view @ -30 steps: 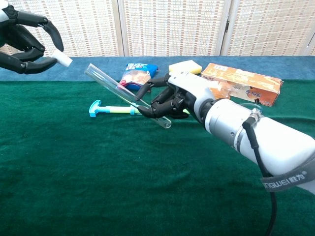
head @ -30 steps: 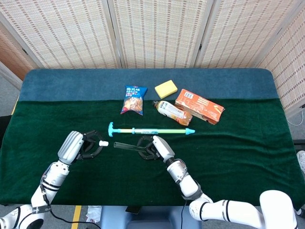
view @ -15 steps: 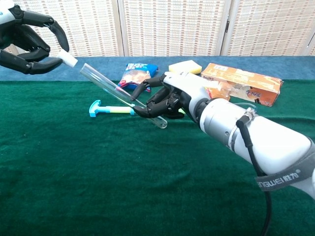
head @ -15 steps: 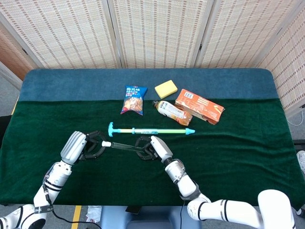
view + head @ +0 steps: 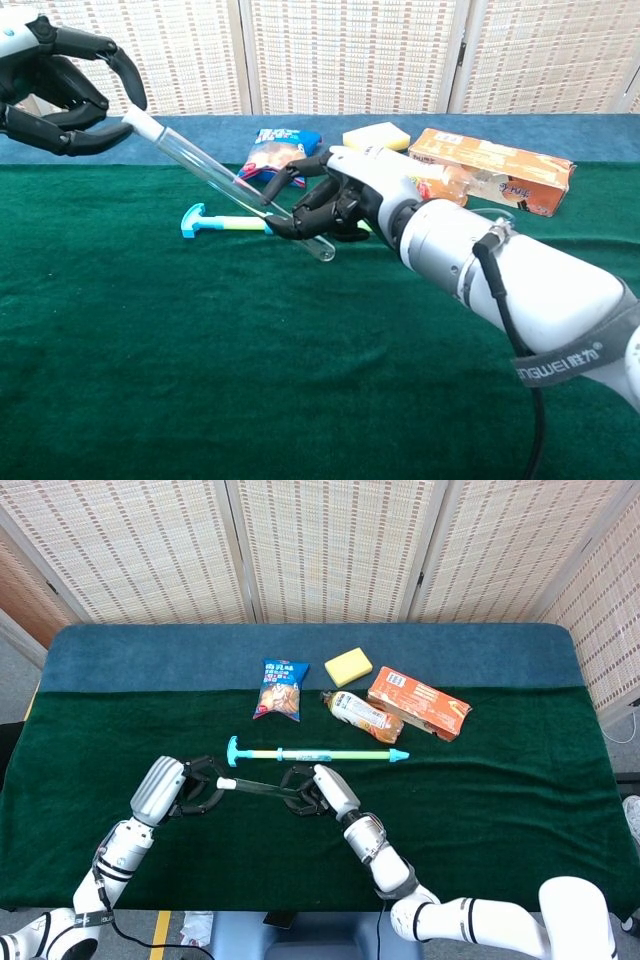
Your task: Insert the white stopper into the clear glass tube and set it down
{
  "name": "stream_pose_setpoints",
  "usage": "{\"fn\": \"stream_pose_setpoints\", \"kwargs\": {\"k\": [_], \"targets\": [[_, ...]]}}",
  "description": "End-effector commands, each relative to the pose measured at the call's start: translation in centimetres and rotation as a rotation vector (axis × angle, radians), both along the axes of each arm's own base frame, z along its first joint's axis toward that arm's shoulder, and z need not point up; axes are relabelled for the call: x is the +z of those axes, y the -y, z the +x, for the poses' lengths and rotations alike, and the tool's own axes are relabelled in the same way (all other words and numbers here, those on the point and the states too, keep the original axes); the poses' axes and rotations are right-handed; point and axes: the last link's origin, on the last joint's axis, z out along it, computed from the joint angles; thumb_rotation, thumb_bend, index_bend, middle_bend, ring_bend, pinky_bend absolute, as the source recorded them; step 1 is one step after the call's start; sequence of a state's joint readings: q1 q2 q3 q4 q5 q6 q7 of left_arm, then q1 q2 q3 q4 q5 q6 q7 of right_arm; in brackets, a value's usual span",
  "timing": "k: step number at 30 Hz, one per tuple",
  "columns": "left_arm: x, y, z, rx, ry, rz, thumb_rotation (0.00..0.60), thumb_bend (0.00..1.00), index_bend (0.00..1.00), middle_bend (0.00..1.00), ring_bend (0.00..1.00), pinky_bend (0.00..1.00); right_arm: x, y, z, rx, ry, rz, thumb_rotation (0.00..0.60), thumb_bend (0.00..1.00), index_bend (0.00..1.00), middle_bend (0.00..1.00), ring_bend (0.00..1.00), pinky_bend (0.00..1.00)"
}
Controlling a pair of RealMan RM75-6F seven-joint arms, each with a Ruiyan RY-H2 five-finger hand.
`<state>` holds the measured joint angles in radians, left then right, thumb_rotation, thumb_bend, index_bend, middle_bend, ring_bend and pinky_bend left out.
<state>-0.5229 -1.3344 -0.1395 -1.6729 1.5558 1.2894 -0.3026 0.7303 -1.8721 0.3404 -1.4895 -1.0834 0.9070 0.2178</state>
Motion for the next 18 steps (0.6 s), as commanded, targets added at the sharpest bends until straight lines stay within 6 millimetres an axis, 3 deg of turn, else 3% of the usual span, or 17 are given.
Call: {"fn": "stream_pose_setpoints", "kwargs": {"k": [1, 18], "targets": [[-0.02, -0.01, -0.01, 0.000, -0.001, 0.000, 0.600, 0.53, 0.63, 0.97, 0.87, 0.78, -0.06, 0.01, 0.05, 0.000, 0.000, 0.003, 0.600, 0.43, 0.83, 0.97, 1.00, 1.00], [-0.34, -0.21, 0.06, 0.000, -0.002, 0.001, 0.600, 0.53, 0.64, 0.97, 0.87, 0.78, -0.33, -0.05, 0.58, 0.006, 0.012, 0.006, 0.600, 0.43, 0.83, 0.97, 1.00, 1.00]]}}
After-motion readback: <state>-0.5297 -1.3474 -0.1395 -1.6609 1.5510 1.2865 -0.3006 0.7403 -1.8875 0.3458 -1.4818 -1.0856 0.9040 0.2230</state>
